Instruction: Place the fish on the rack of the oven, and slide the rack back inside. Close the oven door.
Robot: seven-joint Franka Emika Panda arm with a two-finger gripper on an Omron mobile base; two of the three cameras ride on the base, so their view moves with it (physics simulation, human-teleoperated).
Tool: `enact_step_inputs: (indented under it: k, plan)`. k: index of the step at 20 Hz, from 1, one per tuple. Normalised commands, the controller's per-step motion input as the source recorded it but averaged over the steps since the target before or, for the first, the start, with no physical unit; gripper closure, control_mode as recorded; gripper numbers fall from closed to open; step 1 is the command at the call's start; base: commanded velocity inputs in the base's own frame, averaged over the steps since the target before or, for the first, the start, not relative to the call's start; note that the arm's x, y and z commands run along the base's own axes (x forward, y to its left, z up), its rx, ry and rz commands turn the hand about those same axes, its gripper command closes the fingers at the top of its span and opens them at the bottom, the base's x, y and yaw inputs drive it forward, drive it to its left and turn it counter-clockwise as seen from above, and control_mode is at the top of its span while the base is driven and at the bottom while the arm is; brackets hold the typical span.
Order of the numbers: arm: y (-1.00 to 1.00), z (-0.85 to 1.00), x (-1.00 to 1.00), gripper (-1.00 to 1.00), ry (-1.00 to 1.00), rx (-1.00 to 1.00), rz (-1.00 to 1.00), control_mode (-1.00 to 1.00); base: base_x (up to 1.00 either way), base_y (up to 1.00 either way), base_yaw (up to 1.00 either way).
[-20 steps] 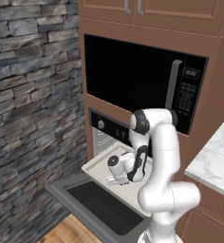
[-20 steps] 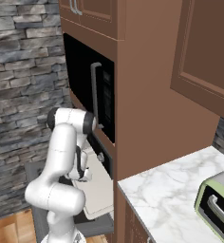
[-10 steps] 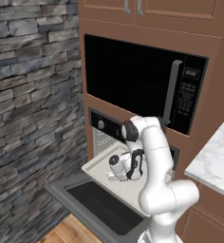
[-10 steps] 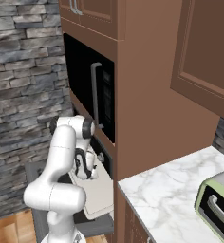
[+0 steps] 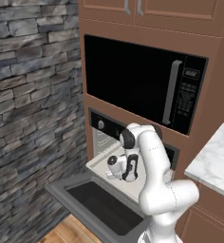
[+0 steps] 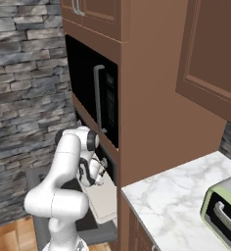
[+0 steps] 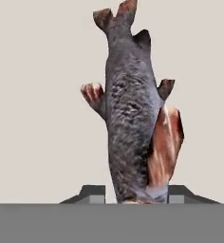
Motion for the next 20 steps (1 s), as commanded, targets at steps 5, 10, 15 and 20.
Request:
enact_step_inputs:
  k: [5, 10, 15, 20]
  plan:
    - [0.33, 0.37, -0.8, -1.0, 0.0, 0.0, -0.05, -1.0, 0.0, 0.0, 0.0]
    - [0.43, 0.92, -1.0, -1.0, -0.13, 0.0, -0.04, -1.0, 0.0, 0.0, 0.0]
    - [0.84, 0.65, -0.99, -1.0, -0.31, -0.09, -0.03, -1.0, 0.0, 0.0, 0.0]
    - [1.0, 0.2, -0.67, -1.0, -0.45, -0.29, -0.08, -1.0, 0.0, 0.0, 0.0]
